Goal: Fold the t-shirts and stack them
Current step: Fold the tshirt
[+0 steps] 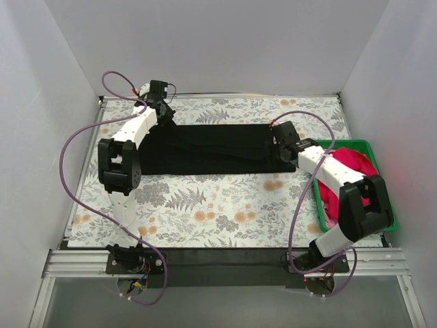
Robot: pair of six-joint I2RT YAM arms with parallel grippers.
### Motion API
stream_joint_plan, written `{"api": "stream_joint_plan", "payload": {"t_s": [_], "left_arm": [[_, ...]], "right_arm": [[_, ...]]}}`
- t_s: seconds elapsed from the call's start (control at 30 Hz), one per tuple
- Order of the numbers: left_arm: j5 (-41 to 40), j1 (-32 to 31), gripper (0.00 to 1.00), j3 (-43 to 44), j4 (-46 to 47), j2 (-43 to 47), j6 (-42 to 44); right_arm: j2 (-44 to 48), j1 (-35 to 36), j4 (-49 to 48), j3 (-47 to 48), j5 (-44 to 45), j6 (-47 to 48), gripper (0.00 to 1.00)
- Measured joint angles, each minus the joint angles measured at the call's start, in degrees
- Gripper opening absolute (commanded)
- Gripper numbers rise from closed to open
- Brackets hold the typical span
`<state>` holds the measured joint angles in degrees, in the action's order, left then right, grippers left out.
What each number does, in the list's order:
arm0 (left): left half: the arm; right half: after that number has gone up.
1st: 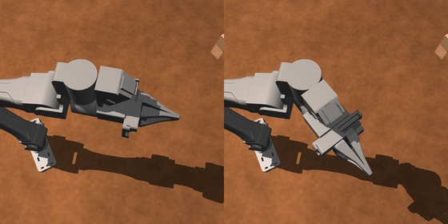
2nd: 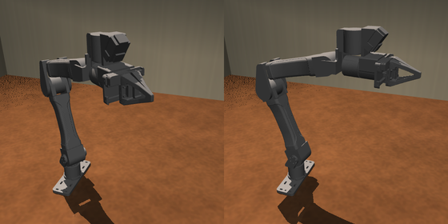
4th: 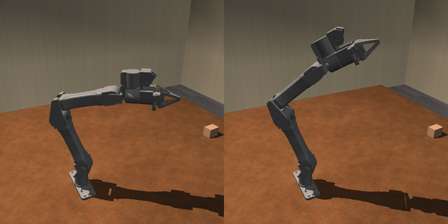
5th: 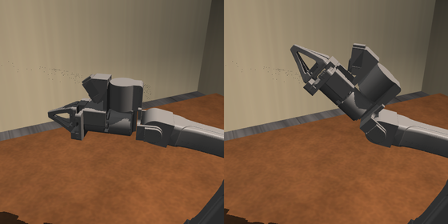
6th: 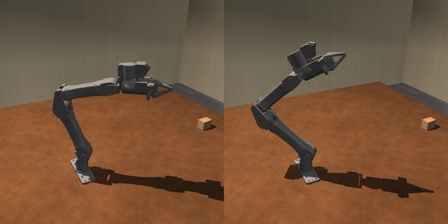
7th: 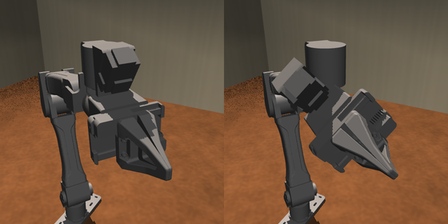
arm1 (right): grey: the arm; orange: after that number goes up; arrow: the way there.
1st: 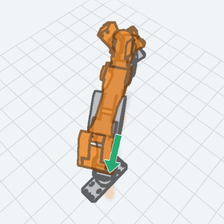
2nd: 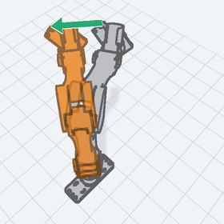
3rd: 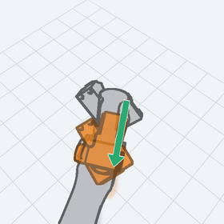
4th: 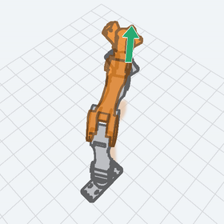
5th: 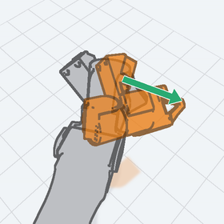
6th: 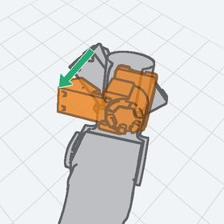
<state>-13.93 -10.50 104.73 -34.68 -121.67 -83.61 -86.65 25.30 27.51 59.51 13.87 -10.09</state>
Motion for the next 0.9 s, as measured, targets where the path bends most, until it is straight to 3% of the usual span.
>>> {"api": "stream_joint_plan", "payload": {"t_s": [0.27, 0.47, 0.9], "left_arm": [[0.28, 1.51, 0.00, 0.00, 0.13, 0.00, -0.90], [0.96, 1.86, 0.00, 0.00, 0.39, 0.00, -1.29], [1.77, 2.03, 0.00, 0.00, 0.48, 0.00, -1.79]], "right_arm": [[-9.25, -4.92, -3.10, 6.67, -3.30, 0.09, 0.37], [-11.78, -5.75, -3.56, 7.80, -6.60, -0.15, 0.31], [-17.66, -6.73, -3.65, 9.77, -10.23, -0.66, 0.31]]}}
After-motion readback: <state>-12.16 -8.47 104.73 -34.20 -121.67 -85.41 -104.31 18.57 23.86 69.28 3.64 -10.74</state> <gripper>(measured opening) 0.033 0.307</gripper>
